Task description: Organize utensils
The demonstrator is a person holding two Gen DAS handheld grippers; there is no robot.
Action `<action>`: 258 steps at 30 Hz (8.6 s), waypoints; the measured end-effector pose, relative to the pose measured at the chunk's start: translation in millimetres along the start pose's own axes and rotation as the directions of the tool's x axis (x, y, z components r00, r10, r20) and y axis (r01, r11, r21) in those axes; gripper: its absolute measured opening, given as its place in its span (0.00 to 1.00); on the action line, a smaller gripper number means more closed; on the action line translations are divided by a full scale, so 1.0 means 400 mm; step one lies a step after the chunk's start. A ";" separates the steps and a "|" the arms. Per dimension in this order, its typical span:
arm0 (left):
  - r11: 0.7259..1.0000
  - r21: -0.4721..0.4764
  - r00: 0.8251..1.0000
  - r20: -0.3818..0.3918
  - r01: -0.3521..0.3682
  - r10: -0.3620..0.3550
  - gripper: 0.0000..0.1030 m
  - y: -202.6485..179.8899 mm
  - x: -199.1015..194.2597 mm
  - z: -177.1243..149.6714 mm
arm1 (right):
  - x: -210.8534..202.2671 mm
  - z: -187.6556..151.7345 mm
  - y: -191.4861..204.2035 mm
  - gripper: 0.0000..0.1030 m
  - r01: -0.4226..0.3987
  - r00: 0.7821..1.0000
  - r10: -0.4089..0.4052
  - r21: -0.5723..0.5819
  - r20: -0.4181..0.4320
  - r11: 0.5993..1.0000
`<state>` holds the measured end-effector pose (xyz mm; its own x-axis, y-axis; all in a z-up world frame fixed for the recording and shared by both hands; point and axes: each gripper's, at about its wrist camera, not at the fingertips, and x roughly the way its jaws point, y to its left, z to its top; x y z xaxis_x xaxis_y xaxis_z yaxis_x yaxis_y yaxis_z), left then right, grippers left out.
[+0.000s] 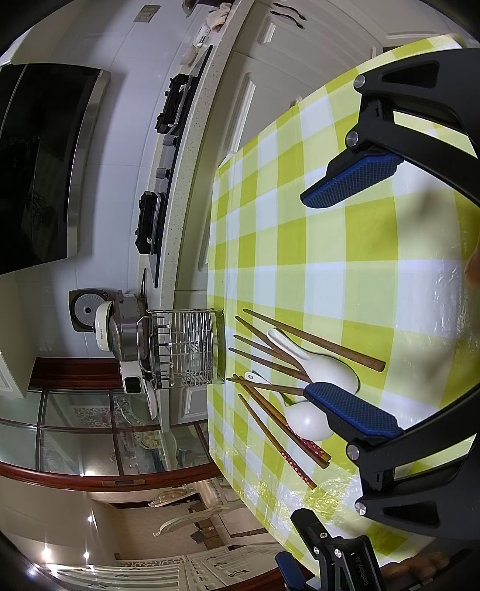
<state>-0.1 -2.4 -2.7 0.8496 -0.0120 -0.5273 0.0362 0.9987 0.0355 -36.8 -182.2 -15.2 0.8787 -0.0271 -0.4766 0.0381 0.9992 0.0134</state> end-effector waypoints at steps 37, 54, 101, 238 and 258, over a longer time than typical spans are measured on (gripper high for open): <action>0.993 0.075 0.994 -0.065 0.093 -0.088 0.96 0.013 0.144 0.138 | 0.228 0.088 -0.041 0.87 -0.046 0.974 0.065 0.089 -0.217 0.995; 0.974 0.134 0.953 -0.265 0.185 -0.144 0.63 0.006 0.510 0.258 | 0.538 0.177 -0.017 0.77 -0.066 0.916 0.092 0.079 -0.390 0.995; 0.967 0.105 0.939 -0.282 0.234 -0.197 0.05 0.015 0.518 0.378 | 0.518 0.341 0.006 0.09 -0.196 0.924 0.192 0.019 -0.331 0.980; 0.932 -0.270 0.848 -0.407 0.243 -0.339 0.29 0.016 0.774 0.351 | 0.704 0.268 0.017 0.66 -0.094 0.870 0.134 0.107 -0.474 0.990; 0.948 -0.240 0.858 -0.420 0.210 -0.296 0.09 -0.021 0.829 0.353 | 0.742 0.257 0.054 0.12 -0.108 0.856 0.131 0.074 -0.501 0.991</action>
<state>355.7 -21.7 -58.1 0.4973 -0.2854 -0.8193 0.0860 0.9559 -0.2808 273.7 -171.9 -66.0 0.5185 0.1224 -0.8463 -0.0220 0.9913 0.1299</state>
